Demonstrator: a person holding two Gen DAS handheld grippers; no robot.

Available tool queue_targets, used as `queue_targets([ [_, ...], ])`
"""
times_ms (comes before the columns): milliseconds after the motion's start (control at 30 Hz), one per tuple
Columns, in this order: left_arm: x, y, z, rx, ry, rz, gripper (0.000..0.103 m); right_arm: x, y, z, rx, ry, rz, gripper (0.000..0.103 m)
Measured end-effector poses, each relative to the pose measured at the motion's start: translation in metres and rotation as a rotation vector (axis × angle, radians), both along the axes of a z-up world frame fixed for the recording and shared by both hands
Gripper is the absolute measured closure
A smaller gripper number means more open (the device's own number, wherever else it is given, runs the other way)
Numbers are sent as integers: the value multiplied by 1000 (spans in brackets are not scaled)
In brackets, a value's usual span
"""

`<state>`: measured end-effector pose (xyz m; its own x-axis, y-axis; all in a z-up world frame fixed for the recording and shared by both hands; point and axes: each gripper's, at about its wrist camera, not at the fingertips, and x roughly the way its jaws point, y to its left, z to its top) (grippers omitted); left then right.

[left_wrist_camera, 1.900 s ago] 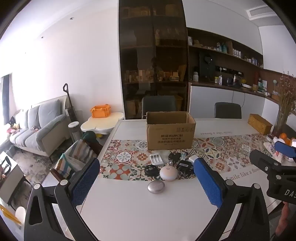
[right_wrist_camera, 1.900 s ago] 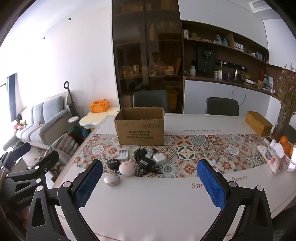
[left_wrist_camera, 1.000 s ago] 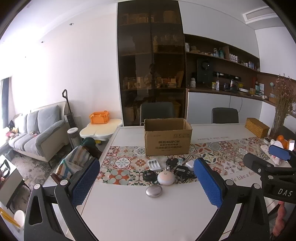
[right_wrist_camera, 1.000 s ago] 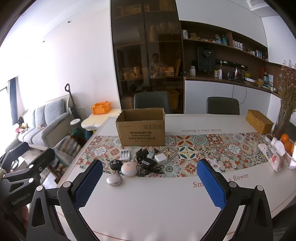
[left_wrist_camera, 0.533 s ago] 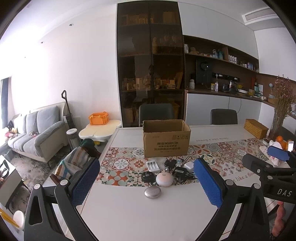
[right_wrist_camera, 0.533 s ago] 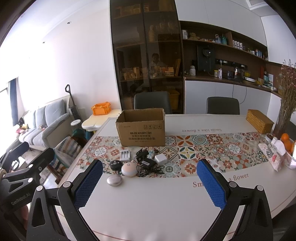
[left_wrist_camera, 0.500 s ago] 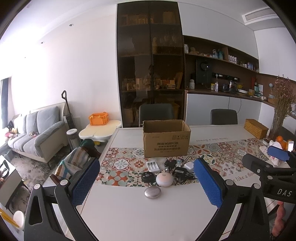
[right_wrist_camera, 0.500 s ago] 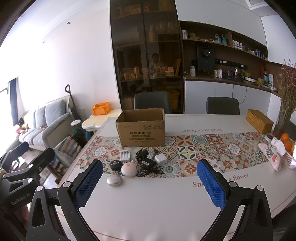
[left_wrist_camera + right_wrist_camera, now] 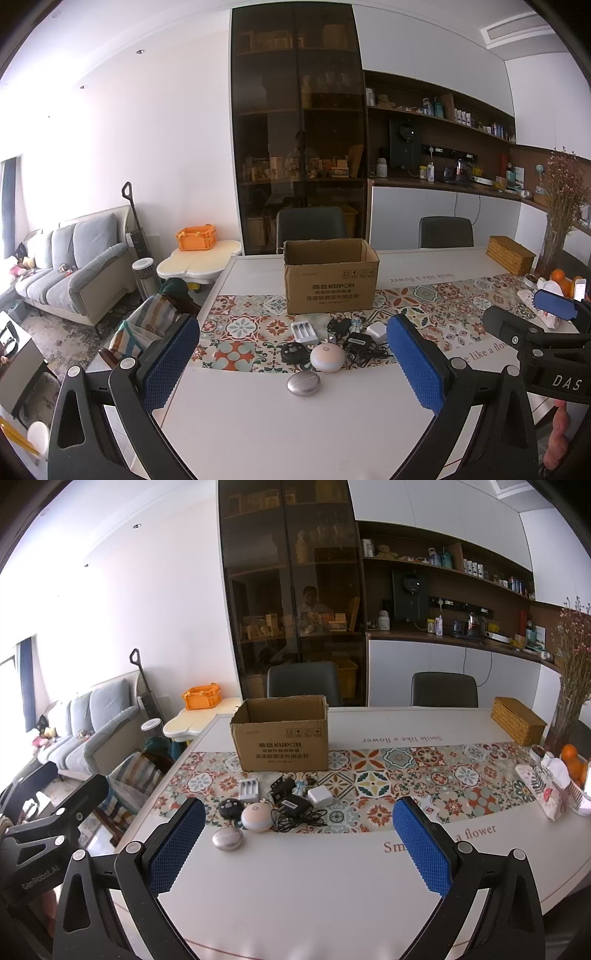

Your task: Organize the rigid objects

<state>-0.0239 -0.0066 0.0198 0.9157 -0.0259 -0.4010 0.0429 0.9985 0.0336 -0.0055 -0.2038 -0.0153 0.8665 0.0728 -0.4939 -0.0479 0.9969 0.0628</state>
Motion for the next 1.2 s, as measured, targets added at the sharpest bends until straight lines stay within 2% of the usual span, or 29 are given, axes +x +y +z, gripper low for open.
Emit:
queue_targets([
  [1200,3,-4,-5,7,15,-8,0,3,1,-6,5,16,3,1],
])
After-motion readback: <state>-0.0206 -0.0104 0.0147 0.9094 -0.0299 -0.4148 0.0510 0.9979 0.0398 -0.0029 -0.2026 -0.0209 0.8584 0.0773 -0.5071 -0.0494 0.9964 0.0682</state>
